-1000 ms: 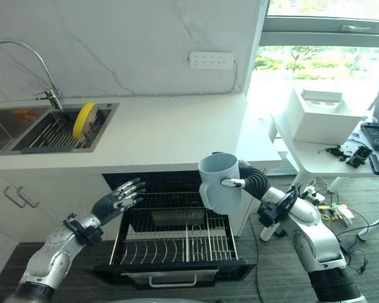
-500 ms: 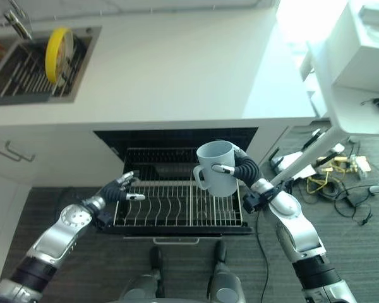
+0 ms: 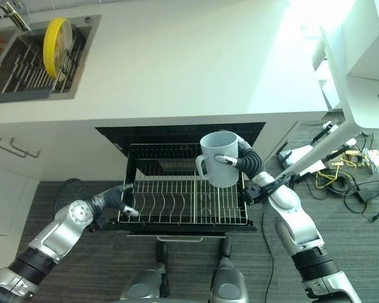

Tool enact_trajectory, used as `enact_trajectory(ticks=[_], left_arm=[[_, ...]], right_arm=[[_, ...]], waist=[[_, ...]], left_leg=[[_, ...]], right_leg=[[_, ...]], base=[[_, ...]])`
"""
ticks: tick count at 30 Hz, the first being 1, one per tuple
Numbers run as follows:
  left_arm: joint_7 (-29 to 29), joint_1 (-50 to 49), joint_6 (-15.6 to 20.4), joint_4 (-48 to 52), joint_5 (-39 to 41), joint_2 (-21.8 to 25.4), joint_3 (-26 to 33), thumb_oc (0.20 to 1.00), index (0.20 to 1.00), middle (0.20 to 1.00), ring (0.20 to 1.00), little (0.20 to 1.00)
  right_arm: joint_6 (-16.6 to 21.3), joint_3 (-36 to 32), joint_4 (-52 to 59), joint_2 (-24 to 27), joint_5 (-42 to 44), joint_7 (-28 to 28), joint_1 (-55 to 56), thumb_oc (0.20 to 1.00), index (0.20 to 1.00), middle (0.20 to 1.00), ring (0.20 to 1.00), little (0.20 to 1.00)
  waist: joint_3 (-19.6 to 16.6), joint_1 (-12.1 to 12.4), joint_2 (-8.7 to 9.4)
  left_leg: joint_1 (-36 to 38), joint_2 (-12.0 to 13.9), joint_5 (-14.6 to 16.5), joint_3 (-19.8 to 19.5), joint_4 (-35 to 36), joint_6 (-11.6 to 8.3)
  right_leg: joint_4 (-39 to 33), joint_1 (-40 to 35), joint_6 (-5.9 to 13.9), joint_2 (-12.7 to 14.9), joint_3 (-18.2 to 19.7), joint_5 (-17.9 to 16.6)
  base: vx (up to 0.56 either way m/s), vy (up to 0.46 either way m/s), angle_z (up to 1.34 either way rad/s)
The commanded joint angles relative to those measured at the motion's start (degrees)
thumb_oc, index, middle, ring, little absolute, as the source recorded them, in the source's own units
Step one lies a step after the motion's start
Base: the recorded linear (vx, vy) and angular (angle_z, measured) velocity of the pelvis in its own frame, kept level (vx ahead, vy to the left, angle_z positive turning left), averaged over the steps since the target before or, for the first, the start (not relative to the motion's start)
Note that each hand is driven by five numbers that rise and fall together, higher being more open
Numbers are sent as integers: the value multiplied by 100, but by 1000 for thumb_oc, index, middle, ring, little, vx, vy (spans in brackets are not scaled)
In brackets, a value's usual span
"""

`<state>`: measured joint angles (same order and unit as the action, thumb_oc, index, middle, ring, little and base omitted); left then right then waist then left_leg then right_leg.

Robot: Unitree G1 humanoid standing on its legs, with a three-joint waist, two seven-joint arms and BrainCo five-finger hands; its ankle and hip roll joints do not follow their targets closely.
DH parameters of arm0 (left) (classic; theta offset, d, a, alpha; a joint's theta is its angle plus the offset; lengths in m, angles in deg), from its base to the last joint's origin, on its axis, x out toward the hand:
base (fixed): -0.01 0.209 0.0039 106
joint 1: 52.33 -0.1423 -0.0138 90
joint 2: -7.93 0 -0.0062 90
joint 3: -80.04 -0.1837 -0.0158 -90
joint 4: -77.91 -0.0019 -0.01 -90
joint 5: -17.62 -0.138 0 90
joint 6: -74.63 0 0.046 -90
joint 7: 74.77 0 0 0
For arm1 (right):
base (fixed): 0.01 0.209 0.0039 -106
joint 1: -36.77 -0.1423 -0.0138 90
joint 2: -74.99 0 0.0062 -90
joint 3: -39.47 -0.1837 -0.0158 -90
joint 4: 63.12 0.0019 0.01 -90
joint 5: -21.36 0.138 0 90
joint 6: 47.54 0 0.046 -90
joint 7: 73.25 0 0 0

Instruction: Place the dishes in the dishwasher.

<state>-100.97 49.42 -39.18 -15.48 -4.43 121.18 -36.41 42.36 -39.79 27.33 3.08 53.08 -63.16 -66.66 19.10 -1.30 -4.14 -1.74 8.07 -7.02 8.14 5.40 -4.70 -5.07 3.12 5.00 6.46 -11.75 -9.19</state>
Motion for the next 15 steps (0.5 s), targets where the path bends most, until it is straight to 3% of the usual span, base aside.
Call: enact_trajectory(ticks=[1, 2, 3, 4, 6, 8, 15], left_arm=[[-760, 140, 74, -276, -1195, 320, -315, 1000, 1000, 1000, 1000, 1000], [-1458, 235, 112, -280, -1494, 456, -563, 1000, 1000, 1000, 1000, 1000], [-1804, 222, 111, -238, -1533, 498, -625, 1000, 1000, 1000, 1000, 1000], [-2339, 152, -127, -181, -1712, 541, -749, 1000, 1000, 1000, 1000, 1000], [-2940, 206, -228, -270, -2066, 625, -1006, 1000, 1000, 1000, 1000, 1000], [-3743, 337, -56, -352, -2532, 1102, -1466, 1000, 1000, 1000, 1000, 1000], [-4514, 181, 71, -385, -3159, 1204, -1956, 1000, 1000, 1000, 1000, 1000]], right_arm=[[318, 78, 66, -55, 205, -195, -336, 200, 200, 200, 200, 200], [295, 158, -51, -62, 237, -241, -405, 200, 200, 200, 200, 200], [268, 170, -94, -57, 263, -229, -426, 200, 200, 200, 200, 200], [201, 196, -133, -84, 283, -226, -448, 200, 200, 200, 200, 200], [218, 269, -279, -131, 267, -257, -502, 200, 200, 200, 200, 200], [146, 400, -653, -105, 384, -332, -859, 200, 200, 200, 200, 200], [37, 472, -1326, -135, 191, -270, -1220, 200, 200, 200, 200, 200]], waist=[[-376, -32, 188], [-378, -56, 187], [-381, -63, 181], [-384, -81, 170], [-383, -98, 145], [-288, -135, 104], [-187, -114, 70]], left_leg=[[124, -17, 540, -55, -40, -87], [134, -12, 548, -54, -40, -91], [148, -10, 553, -50, -40, -90], [179, -14, 562, -37, -40, -85], [167, -17, 570, -42, -40, -86], [90, -26, 576, -52, -40, -109], [25, -72, 599, -92, -40, -115]], right_leg=[[7, -390, 395, 165, 221, 732], [7, -404, 397, 159, 244, 746], [7, -419, 395, 152, 256, 756], [7, -445, 388, 135, 291, 768], [7, -439, 389, 130, 305, 782], [7, -369, 380, 122, 358, 789], [7, -316, 379, 117, 394, 811]], base=[[62, 2, -1], [76, 7, -1], [128, 26, -1], [104, 29, -2], [38, 42, -6], [-30, 79, -8], [13, 36, -6]])
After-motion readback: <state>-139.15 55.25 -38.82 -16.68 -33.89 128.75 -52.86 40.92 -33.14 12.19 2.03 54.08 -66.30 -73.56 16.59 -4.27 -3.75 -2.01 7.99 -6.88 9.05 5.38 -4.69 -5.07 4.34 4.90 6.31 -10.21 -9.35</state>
